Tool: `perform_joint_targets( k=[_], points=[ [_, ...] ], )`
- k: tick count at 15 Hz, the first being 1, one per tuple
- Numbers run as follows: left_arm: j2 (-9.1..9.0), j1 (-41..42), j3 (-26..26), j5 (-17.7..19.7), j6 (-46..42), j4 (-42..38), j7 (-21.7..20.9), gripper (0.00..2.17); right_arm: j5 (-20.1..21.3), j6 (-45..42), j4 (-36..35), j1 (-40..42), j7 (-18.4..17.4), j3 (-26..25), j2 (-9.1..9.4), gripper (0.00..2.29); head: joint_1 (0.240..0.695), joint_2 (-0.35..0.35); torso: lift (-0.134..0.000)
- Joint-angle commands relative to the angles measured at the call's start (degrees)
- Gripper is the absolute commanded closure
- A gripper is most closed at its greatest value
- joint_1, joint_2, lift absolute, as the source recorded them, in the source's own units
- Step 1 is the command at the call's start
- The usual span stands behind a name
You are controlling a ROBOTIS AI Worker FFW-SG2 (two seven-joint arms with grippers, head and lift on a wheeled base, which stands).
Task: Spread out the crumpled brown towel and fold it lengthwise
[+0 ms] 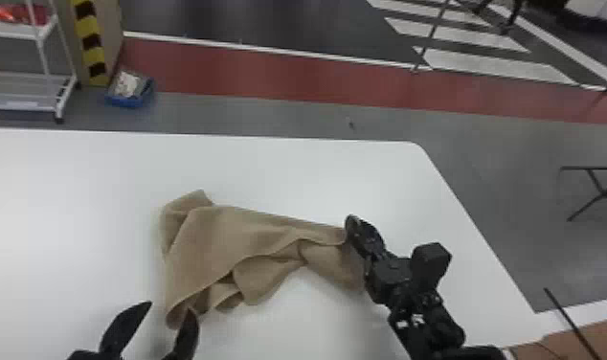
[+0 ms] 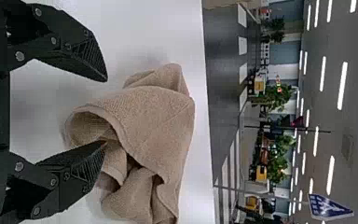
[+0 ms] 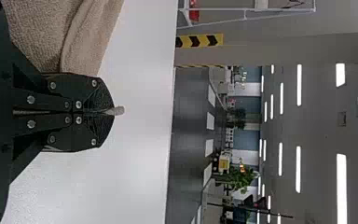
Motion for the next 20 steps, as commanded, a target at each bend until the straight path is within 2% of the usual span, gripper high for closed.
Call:
perform_joint_targets(
  k=[1,2,4,5,7,10,11,13,15,16,18,19,20],
  points=[
    [-0.05,-0.3,0.1,-0.2,0.3,0.8,0.1,0.54,-0.4,-1.4,-0.3,0.3,0.4,-0.1,-0.03,1.53,0.695,-0.275,-0.124],
    [0.03,-0.2,0.1,-0.6,0.4,0.8,0.4,0.83,-0.4,-1.5,-0.4,0.4,0.5,-0.1,-0.03,1.53,0.695,-0.272,-0.124],
    [0.12,0.0,0.0,-0.7,0.3,0.1,2.7,1.77,-0.4,-2.1,-0.8,0.5,0.6,-0.3,-0.03,1.53,0.695,-0.265,-0.124],
    [0.65,0.2,0.1,-0.7,0.3,-0.5,2.7,1.8,-0.5,-2.1,-1.3,0.8,0.6,-0.7,-0.03,1.53,0.695,-0.26,-0.124],
    [0.74,0.1,0.6,-3.4,0.1,-2.2,3.0,1.8,-0.5,-2.1,-2.9,0.8,0.7,-1.0,-0.38,1.53,0.695,-0.259,-0.124],
    [0.65,-0.3,4.1,-5.2,0.3,-7.7,3.0,1.8,-0.5,-1.4,-8.8,0.9,0.7,-2.5,-0.91,1.53,0.695,-0.252,-0.124],
    [0.56,-0.5,6.2,-5.4,1.1,-9.8,3.0,1.8,-0.6,0.6,-11.6,0.9,0.8,-3.0,-1.7,1.53,0.695,-0.247,-0.124],
    [0.56,-1.3,10.5,-5.2,6.1,-15.3,3.0,1.8,-3.6,5.8,-18.0,0.4,0.8,-4.8,-3.72,1.53,0.695,-0.23,-0.124],
    [0.91,-1.4,15.1,-4.0,10.5,-21.5,2.2,1.8,-6.5,12.9,-24.8,-0.4,1.2,-7.3,-6.8,1.53,0.695,-0.197,-0.124],
    [1.35,-1.4,16.9,-3.5,13.3,-24.1,2.0,1.8,-7.9,14.3,-27.2,-0.1,1.2,-9.3,-7.06,1.53,0.695,-0.187,-0.124],
    [1.88,-1.4,19.2,-2.7,18.0,-27.1,0.9,1.79,-12.0,18.3,-28.3,-1.1,1.3,-12.7,-8.73,1.53,0.682,-0.173,-0.124],
    [1.88,-1.8,19.2,-2.7,19.4,-27.1,0.2,1.79,-12.3,19.2,-28.0,-1.6,1.3,-13.0,-8.99,1.53,0.647,-0.178,-0.124],
    [1.88,-2.6,18.7,-2.7,19.9,-26.2,-0.4,1.79,-11.4,19.2,-27.1,-2.0,1.3,-12.9,-9.34,1.53,0.638,-0.185,-0.124]
  ],
)
